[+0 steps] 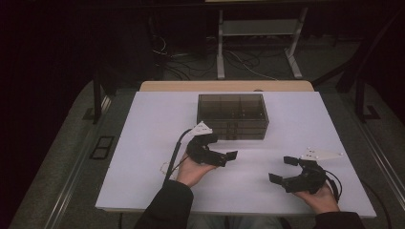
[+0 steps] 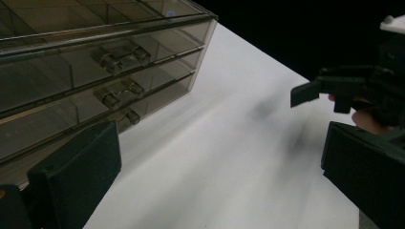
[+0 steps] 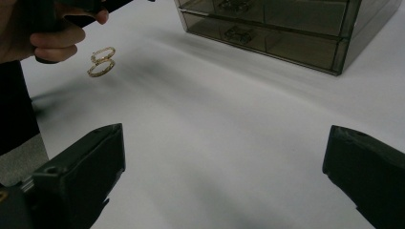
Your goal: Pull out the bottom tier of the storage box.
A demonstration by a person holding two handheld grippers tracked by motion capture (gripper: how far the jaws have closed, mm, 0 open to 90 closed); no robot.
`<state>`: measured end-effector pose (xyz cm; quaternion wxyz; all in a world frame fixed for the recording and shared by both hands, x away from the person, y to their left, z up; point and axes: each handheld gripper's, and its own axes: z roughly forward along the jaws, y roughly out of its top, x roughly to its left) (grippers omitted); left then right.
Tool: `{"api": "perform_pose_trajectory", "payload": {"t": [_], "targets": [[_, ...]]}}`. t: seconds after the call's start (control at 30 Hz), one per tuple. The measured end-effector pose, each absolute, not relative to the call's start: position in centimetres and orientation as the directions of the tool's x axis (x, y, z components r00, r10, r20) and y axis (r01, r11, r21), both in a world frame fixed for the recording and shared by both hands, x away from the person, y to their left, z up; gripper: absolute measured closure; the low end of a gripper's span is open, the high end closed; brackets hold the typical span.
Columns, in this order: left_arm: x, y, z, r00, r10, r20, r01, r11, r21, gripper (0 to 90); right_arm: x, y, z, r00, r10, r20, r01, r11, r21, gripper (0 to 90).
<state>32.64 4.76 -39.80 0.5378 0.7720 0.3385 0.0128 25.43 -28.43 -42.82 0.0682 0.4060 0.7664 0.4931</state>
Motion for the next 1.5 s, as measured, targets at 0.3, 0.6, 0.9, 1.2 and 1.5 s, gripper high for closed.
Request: {"api": "perform_pose_trajectory", "payload": {"t": [0.3, 0.6, 0.9, 1.2, 1.5], "targets": [[33.7, 4.5, -40.6, 0.734, 0.564, -0.380, 0.547, -0.159, 0.822, 0.0, 25.4, -28.4, -42.8, -0.662, 0.688, 0.296, 0.555, 0.185, 0.811, 0.1], [34.2, 4.1, -41.3, 0.701, 0.584, -0.410, 0.586, -0.143, 0.798, 0.0, 25.5, -28.4, -42.8, -0.664, 0.687, 0.296, 0.556, 0.187, 0.810, 0.1], [34.9, 4.0, -42.5, 0.637, 0.597, -0.487, 0.658, -0.093, 0.747, 0.0, 25.4, -28.3, -42.8, -0.663, 0.686, 0.300, 0.559, 0.187, 0.808, 0.0], [35.3, 3.8, -43.4, 0.544, 0.576, -0.610, 0.738, 0.018, 0.675, 0.0, 25.4, -28.3, -42.8, -0.663, 0.686, 0.300, 0.559, 0.187, 0.808, 0.0], [35.5, 3.8, -44.1, 0.453, 0.545, -0.706, 0.785, 0.133, 0.606, 0.0, 25.4, -28.3, -42.8, -0.664, 0.685, 0.300, 0.558, 0.187, 0.808, 0.0]]}}
